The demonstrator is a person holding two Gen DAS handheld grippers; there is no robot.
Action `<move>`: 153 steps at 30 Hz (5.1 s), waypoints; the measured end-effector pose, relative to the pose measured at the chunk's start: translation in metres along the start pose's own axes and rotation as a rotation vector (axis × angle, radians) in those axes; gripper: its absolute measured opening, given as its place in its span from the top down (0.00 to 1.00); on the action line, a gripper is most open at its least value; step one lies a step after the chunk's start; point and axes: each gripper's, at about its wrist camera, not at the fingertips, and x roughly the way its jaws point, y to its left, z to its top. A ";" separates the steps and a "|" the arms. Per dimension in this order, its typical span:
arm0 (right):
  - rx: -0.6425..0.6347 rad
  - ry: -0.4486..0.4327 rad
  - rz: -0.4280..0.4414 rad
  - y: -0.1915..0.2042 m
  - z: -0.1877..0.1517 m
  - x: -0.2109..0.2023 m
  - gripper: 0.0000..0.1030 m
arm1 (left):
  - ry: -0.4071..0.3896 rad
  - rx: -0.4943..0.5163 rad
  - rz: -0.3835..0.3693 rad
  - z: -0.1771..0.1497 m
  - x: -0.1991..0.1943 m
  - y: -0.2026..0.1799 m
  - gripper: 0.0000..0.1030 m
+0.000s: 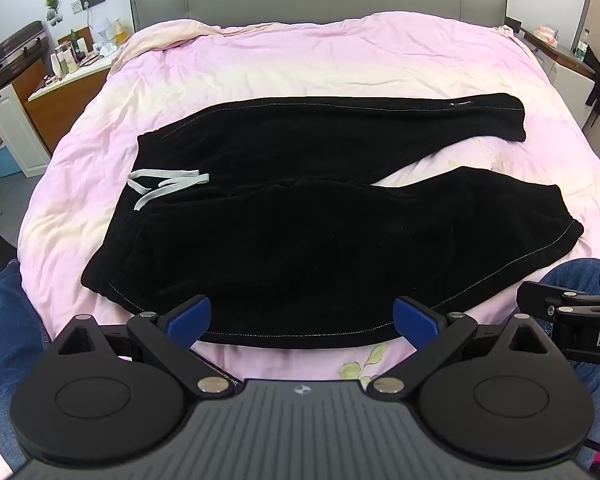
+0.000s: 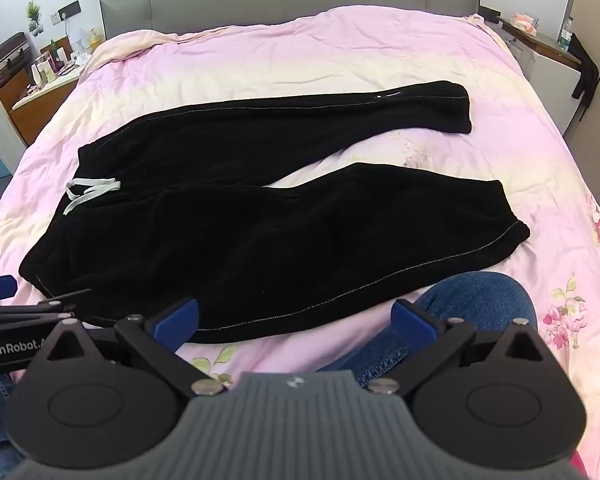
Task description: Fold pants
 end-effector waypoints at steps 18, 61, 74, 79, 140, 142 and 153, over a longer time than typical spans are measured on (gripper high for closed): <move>0.010 0.010 -0.002 0.000 0.001 0.001 0.05 | -0.001 0.008 0.000 -0.001 0.004 -0.001 0.00; 0.010 0.012 -0.002 -0.002 0.001 0.003 0.05 | 0.003 0.005 -0.010 -0.005 0.004 -0.006 0.00; 0.009 0.013 -0.003 -0.002 0.001 0.004 0.05 | 0.007 0.003 -0.013 -0.004 0.005 -0.005 0.00; 0.009 0.013 -0.004 -0.002 0.001 0.006 0.05 | 0.008 0.003 -0.014 -0.005 0.005 -0.005 0.00; -1.558 0.051 0.117 0.033 -0.086 0.229 0.36 | -0.005 1.126 -0.181 -0.067 0.184 0.113 0.10; -1.585 0.043 0.102 0.032 -0.085 0.234 0.36 | 0.033 1.149 -0.183 -0.071 0.187 0.117 0.10; -1.661 0.023 0.036 0.017 -0.070 0.253 0.36 | -0.061 1.401 0.038 -0.082 0.234 0.115 0.04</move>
